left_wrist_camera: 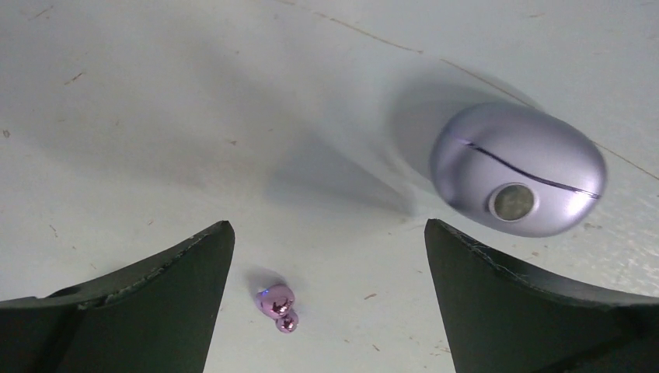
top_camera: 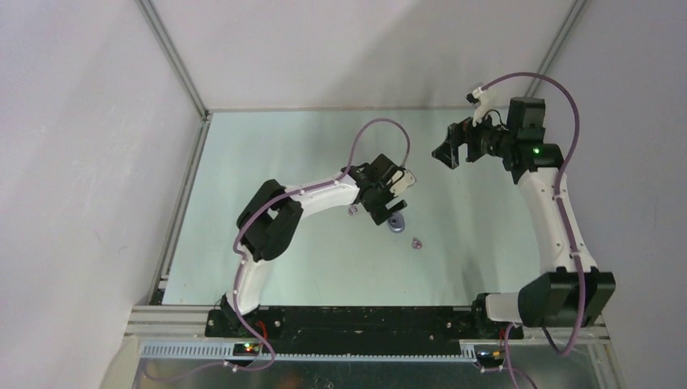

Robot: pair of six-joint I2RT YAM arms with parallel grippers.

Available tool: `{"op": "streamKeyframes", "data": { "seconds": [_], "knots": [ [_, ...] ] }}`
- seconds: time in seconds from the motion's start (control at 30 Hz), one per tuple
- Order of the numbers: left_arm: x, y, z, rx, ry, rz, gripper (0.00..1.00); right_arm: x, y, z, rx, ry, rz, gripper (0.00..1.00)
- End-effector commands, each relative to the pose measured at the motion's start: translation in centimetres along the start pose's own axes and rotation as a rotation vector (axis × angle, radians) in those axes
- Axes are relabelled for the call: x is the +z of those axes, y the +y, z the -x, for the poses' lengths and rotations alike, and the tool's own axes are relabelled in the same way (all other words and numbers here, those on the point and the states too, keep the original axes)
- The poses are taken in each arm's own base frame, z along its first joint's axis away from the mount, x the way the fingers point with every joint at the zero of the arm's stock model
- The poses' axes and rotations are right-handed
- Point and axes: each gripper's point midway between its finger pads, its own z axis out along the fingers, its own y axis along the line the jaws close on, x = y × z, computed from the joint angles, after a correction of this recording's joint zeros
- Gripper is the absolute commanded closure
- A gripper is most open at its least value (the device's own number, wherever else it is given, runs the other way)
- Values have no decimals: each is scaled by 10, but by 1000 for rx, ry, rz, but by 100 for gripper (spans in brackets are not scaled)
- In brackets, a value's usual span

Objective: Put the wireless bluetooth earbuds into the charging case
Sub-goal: Pick up the charging case from the center of the board.

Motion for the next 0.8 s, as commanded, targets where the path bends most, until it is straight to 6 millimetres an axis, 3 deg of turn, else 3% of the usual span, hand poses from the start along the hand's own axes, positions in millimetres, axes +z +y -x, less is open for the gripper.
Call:
{"op": "streamKeyframes", "data": {
  "seconds": [0.0,0.33,0.5,0.77],
  "knots": [
    [-19,5,19,-67,-94,-19,1,15,-16,-18,61,35,34,1],
    [-33,-3,19,-363,-177,-237,1,82,-23,-99,527,237,253,12],
    [-36,0,21,-368,-208,-225,1,109,-20,-138,617,350,263,15],
    [-27,5,16,-381,-184,-189,1,138,23,-183,654,522,348,21]
  ]
}}
